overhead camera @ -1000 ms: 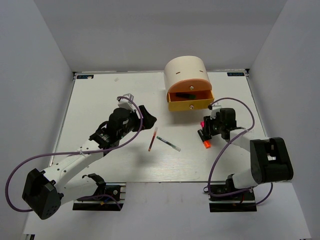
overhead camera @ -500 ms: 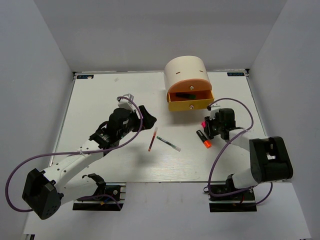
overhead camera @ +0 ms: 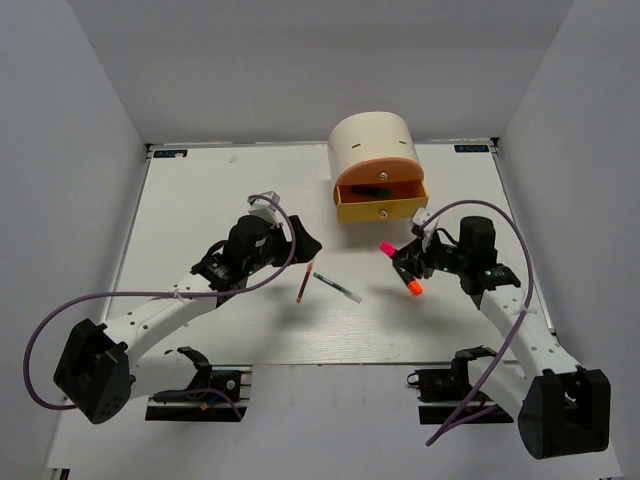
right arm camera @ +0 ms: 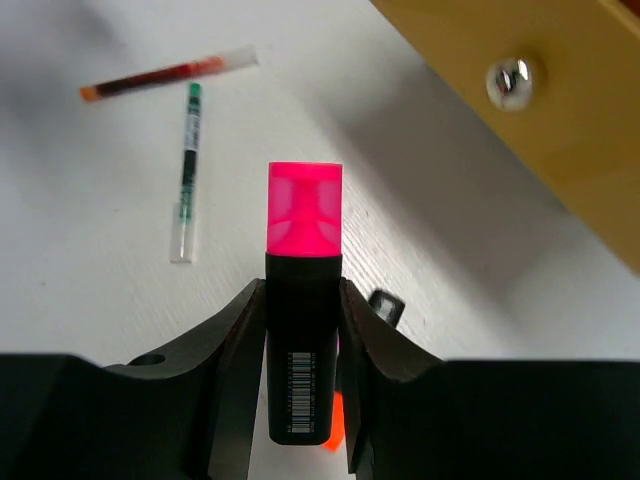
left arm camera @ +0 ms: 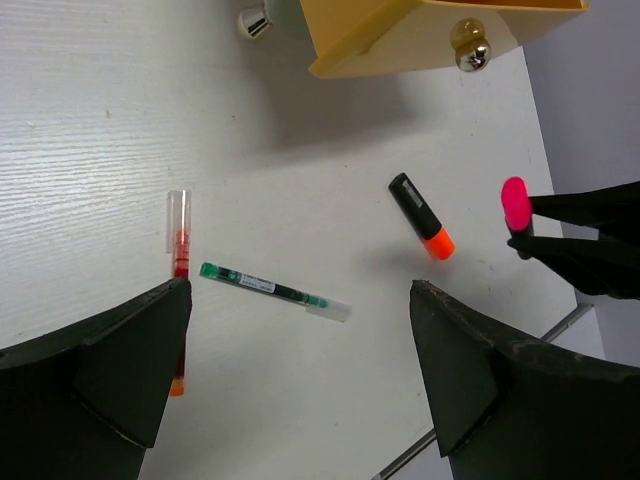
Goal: Sort the stationery into containers
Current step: Pick up the pen from the center of the board, then place the pen in the drawer.
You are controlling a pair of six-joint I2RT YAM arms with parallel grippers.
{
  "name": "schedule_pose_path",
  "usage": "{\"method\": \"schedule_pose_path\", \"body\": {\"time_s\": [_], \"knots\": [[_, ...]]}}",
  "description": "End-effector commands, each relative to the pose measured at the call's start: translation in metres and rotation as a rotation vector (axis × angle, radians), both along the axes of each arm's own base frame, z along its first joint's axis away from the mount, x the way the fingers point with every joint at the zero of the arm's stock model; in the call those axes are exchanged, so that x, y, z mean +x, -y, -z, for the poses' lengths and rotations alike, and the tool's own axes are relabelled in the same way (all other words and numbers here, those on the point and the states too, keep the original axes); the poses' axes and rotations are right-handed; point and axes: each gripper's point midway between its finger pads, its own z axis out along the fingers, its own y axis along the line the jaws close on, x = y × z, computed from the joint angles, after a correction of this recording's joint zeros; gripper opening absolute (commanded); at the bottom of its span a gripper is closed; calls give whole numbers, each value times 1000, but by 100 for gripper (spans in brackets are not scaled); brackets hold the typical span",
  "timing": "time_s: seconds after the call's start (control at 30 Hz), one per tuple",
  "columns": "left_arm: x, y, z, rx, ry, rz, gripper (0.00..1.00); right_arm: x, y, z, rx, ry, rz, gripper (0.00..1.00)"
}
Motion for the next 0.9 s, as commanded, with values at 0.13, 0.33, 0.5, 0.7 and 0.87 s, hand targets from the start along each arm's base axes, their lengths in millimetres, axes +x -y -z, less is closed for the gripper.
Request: {"method": "schedule_pose_path", "body": {"time_s": [0.13,0.33,0.5,0.7,0.87], "knots": [[-3,8,-4,-41,13,42,100,24,-27,-82,67,213,-198,5],[-8,5,-4,-45,20,42,100,68,-31,-127,55,376,-186,5],[-11,3,-4,-64,16,35,100,100,-34,-147,18,468,-193,5],[-11,3,-8,-69,24,35,100,123,-38,-146,-42,575,-257,8],[-11,3,-8,-69,24,35,100,136,-41,-137,-122,656,-340,17]]}}
